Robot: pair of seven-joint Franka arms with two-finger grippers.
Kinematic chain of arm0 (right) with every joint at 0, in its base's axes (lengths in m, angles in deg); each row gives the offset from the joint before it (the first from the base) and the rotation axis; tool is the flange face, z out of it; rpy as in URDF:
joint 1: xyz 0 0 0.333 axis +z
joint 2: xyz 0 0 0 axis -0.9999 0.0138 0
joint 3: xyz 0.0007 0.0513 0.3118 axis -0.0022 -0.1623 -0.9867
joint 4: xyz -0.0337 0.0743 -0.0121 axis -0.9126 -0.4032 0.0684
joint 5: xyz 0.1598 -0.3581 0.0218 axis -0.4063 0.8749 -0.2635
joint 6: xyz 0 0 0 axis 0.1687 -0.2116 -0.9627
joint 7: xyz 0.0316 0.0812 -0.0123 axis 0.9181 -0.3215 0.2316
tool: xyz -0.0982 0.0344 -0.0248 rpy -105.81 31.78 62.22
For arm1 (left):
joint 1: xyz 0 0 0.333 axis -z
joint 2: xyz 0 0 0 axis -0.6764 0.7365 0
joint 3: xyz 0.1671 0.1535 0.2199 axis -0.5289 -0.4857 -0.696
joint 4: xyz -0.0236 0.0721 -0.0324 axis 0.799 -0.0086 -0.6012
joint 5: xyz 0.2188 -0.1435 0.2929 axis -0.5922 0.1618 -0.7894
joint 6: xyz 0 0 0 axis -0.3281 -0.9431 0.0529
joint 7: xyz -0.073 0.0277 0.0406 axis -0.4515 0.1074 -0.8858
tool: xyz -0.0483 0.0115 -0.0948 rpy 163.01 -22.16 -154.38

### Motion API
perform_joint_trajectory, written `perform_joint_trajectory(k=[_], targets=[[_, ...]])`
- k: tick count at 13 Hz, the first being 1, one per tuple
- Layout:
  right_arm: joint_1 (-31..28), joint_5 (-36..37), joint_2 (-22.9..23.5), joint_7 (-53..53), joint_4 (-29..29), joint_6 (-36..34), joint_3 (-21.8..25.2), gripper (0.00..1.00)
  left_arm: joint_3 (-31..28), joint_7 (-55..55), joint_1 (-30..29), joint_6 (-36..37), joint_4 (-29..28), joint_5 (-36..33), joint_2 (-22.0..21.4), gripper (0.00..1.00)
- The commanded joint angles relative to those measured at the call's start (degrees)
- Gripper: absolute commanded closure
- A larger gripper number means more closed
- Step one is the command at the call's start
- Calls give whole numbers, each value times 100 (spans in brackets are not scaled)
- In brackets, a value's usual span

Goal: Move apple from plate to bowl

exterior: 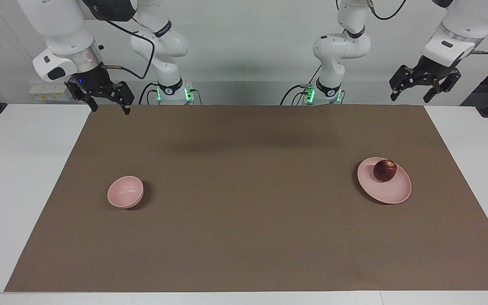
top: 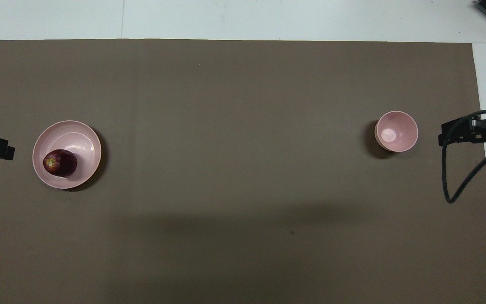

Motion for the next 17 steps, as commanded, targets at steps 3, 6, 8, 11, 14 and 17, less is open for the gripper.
perform_joint_trajectory(k=[3,6,8,11,14,17], targets=[[-51,-50,-132,-27,169,16,-42,0,38,-44,-47,25,-123,-62,-131,0],[-51,-50,-132,-1,169,16,-42,0,38,-44,-47,34,-123,-62,-122,0],[-51,-50,-132,-9,161,16,-42,0,38,-44,-47,25,-123,-62,-122,0],[-51,-41,-132,-27,152,16,-33,0,38,-44,-47,34,-123,-62,-122,0],[-51,-41,-123,-36,143,16,-33,0,38,-44,-47,34,-123,-62,-131,0],[-51,-41,-123,-27,143,16,-33,0,56,-70,32,25,-123,-62,-122,0]])
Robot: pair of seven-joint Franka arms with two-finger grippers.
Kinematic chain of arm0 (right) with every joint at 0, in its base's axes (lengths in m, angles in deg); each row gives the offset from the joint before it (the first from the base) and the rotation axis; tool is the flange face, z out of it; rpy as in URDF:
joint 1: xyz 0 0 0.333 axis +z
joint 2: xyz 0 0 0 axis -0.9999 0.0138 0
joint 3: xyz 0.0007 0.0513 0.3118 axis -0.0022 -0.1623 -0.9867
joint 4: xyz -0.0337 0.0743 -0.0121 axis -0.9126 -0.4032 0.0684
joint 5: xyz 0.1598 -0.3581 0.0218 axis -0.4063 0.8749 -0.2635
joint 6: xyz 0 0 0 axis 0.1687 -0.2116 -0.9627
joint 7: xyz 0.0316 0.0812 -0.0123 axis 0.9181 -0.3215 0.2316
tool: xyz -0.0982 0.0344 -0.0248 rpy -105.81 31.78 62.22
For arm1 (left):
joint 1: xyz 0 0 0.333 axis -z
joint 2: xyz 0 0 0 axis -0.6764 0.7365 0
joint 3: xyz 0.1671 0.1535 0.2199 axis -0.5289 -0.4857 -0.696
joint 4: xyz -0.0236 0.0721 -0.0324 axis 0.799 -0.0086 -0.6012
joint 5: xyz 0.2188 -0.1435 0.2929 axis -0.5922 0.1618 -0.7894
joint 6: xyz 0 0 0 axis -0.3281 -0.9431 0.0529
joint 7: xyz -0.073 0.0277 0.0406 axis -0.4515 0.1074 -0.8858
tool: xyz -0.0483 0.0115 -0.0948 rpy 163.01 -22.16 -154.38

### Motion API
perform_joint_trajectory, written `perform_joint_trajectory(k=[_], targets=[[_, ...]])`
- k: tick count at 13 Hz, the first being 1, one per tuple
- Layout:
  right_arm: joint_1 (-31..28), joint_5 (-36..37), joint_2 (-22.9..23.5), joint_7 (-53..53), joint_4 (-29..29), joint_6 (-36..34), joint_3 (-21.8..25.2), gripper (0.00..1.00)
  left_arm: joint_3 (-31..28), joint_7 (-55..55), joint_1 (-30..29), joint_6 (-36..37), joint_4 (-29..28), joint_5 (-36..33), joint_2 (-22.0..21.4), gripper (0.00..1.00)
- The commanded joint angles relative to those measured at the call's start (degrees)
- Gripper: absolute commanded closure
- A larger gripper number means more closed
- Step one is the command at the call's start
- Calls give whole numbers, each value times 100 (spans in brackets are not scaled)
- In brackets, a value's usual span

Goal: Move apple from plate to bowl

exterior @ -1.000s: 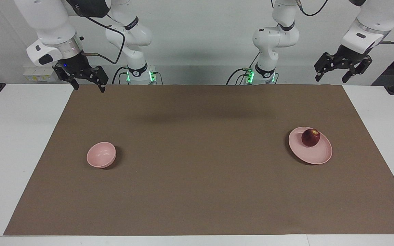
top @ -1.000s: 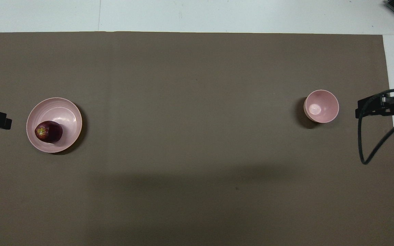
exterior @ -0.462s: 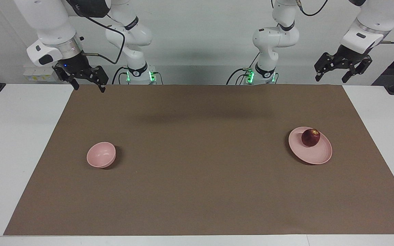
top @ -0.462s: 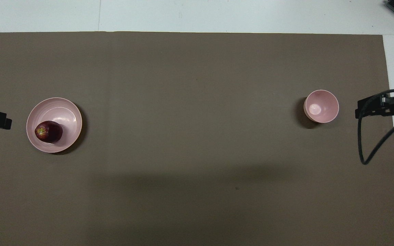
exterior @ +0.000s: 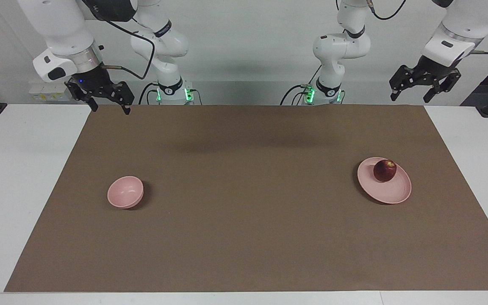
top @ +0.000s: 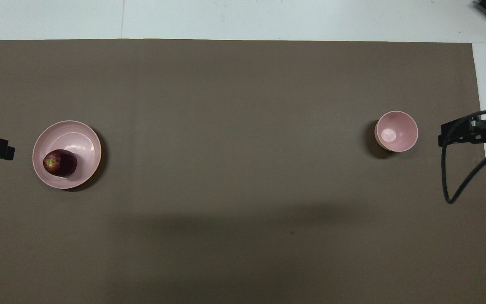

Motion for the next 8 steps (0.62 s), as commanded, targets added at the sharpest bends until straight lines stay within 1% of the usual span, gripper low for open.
perform_joint_trajectory(k=[1,8], targets=[[-51,-41,-115,-36,124,16,-34,0,26,-62,40,42,-123,-62,-121,0],[-51,-41,-115,-27,124,16,-34,0,17,26,-47,-115,-290,-54,-182,0]])
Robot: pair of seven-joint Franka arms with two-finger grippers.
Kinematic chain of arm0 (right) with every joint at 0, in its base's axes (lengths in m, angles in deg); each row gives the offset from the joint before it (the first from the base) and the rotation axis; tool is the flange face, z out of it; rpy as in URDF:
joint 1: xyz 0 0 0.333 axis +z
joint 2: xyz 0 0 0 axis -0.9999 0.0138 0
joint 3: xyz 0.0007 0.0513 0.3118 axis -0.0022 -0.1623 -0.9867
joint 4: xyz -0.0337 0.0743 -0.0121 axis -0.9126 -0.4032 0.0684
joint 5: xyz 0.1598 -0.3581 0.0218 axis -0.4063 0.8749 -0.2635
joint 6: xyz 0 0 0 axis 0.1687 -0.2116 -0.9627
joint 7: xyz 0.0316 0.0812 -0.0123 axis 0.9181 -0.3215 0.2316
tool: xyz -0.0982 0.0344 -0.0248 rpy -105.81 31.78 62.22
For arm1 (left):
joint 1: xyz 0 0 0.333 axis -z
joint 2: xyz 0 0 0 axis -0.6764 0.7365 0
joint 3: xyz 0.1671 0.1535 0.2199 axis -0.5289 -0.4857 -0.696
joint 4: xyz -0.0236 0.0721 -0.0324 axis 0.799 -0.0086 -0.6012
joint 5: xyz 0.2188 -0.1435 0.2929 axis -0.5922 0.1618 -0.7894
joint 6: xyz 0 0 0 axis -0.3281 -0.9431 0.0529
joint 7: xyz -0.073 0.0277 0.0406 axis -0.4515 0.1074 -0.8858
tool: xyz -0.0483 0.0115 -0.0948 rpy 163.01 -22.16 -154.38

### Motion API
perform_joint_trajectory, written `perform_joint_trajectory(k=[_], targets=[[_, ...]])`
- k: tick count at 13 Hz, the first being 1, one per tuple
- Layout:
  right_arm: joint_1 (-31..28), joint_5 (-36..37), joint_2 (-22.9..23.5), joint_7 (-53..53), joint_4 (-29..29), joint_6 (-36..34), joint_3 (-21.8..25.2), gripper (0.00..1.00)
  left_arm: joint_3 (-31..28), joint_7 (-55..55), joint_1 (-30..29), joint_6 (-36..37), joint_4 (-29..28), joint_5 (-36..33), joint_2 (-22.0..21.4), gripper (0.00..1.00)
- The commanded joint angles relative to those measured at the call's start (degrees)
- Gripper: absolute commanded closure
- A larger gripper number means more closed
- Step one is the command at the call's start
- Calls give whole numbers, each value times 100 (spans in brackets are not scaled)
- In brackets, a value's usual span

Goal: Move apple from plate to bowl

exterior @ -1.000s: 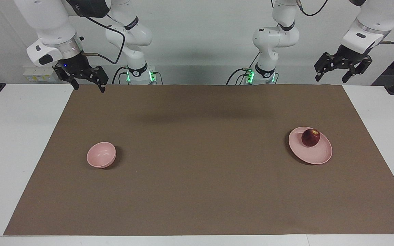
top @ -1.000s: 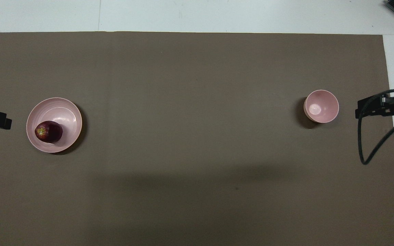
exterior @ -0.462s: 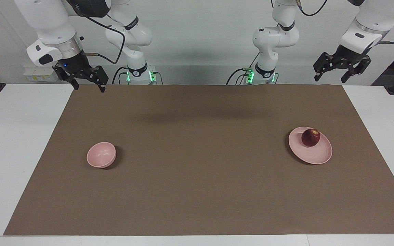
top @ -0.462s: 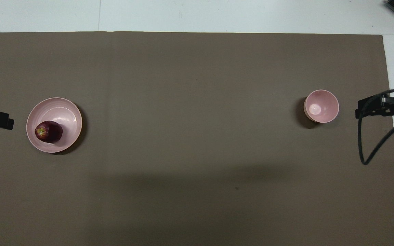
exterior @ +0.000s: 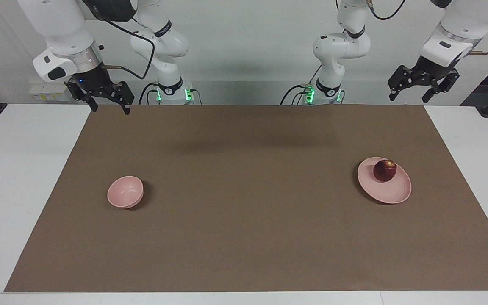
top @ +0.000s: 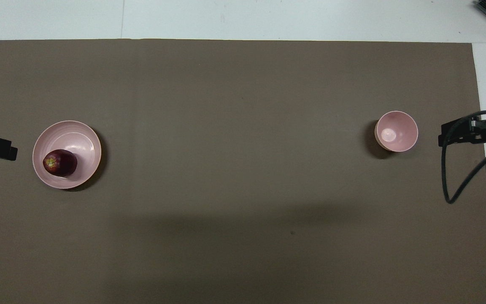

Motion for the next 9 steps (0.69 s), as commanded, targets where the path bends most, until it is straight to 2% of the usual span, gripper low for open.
perform_joint_trajectory(k=[1,9], targets=[[-51,-41,-115,-27,124,16,-34,0,-5,28,-50,-249,-418,-54,-251,0],[-59,-41,-115,-45,116,16,-25,0,-67,-33,2,-329,-445,-62,-278,0]])
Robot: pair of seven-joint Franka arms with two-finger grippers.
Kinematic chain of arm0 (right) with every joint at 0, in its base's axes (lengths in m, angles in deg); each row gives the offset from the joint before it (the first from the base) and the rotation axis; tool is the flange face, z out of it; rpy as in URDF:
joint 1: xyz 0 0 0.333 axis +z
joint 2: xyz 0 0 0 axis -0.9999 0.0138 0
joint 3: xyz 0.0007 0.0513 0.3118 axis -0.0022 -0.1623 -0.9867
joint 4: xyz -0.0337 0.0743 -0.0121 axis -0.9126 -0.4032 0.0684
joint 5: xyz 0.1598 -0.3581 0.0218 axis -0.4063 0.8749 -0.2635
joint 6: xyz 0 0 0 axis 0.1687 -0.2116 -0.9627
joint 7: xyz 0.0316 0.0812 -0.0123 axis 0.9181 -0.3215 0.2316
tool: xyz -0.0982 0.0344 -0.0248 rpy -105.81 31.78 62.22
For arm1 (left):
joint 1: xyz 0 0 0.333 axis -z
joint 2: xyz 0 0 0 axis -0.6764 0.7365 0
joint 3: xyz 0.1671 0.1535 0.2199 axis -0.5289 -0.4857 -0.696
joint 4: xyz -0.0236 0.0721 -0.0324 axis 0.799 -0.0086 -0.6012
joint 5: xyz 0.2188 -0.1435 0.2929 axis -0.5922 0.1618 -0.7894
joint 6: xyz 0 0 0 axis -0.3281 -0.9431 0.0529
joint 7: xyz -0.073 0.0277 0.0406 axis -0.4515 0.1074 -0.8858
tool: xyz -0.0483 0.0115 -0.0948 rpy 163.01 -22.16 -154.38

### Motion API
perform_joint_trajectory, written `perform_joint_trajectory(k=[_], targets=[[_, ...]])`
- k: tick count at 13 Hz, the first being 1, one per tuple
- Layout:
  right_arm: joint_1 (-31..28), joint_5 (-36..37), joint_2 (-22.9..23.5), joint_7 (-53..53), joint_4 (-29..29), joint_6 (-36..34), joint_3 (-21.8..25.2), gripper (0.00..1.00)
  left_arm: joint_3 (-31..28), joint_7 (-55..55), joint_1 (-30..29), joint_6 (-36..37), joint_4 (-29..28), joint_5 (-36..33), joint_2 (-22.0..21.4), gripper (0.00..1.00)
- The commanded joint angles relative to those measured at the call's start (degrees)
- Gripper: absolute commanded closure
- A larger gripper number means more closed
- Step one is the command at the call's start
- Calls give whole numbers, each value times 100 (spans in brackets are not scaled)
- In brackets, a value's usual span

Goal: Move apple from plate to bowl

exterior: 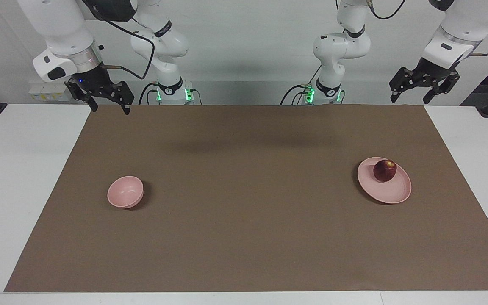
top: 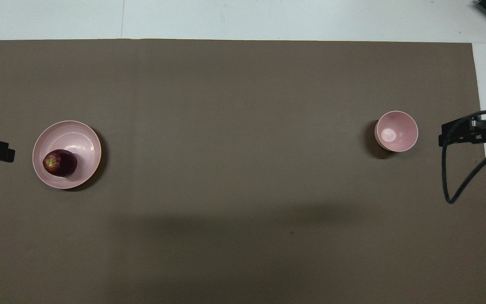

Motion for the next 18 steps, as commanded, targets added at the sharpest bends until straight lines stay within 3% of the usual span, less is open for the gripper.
perform_joint_trajectory(k=[1,9,14,18], targets=[[-54,-41,-115,-45,115,16,-27,0,6,-33,5,-142,-181,-62,-148,0],[-54,-41,-115,-36,115,16,-27,0,-11,11,163,-291,-277,-54,-166,0],[-54,-41,-115,-36,116,16,-27,0,-661,203,533,-1344,-1049,-45,-166,0],[-54,-41,-115,-36,124,16,-36,0,-1004,423,533,-2758,-2200,-36,-148,0]])
